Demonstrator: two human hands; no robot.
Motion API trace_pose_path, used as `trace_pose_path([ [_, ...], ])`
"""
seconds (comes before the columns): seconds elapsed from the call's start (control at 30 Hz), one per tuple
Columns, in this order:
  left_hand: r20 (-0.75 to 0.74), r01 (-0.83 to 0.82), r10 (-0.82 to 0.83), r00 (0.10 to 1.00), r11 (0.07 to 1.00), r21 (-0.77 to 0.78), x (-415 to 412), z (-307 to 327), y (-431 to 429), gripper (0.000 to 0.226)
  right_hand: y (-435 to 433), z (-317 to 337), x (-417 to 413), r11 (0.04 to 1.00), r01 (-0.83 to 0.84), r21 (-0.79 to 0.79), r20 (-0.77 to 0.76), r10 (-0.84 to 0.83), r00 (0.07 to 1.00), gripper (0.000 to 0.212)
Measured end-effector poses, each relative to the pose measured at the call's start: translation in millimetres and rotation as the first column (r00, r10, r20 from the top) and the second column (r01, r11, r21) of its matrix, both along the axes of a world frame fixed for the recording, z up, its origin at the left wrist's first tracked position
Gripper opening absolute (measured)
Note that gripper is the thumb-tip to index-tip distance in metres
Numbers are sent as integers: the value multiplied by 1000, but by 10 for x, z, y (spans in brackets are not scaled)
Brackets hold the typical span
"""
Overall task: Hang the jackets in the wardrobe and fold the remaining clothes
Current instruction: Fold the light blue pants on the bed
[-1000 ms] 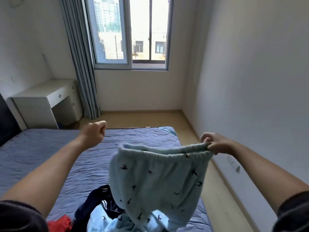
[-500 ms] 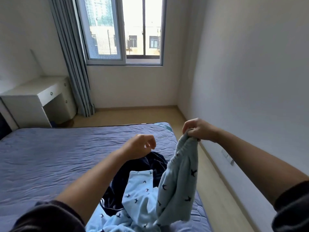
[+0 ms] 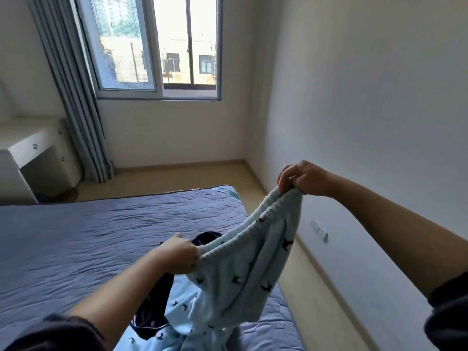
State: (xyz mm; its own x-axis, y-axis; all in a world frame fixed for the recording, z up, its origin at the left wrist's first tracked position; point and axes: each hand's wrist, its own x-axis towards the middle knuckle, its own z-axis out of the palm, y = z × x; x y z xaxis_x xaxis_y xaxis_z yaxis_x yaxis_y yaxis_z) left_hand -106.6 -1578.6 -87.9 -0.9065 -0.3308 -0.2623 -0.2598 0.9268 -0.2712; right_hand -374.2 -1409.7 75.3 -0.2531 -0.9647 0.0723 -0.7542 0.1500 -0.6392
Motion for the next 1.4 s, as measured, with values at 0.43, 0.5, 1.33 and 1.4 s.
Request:
trace_pose_path([
  [0.43,-179,-142,44,983,803,-579,912,1321,-864,48,-35,129,-150,927,-38,372,-663,294,688,28],
  [0.5,-184,-220,137,973,784,-581,977,1588,-874,45,-68,266,-170,938,-15,347,-706,272,654,24],
  [1.33,-740,-654,81,667,540,-530,1362,4305,-602,25,-274,2526,-110,821,65,-567,-49,-113,992,28],
  [1.4,-767,-670,92,635,560,-487,1417,4270,-625,20,-297,2479,-74,788,87,-610,103,-30,994,19],
])
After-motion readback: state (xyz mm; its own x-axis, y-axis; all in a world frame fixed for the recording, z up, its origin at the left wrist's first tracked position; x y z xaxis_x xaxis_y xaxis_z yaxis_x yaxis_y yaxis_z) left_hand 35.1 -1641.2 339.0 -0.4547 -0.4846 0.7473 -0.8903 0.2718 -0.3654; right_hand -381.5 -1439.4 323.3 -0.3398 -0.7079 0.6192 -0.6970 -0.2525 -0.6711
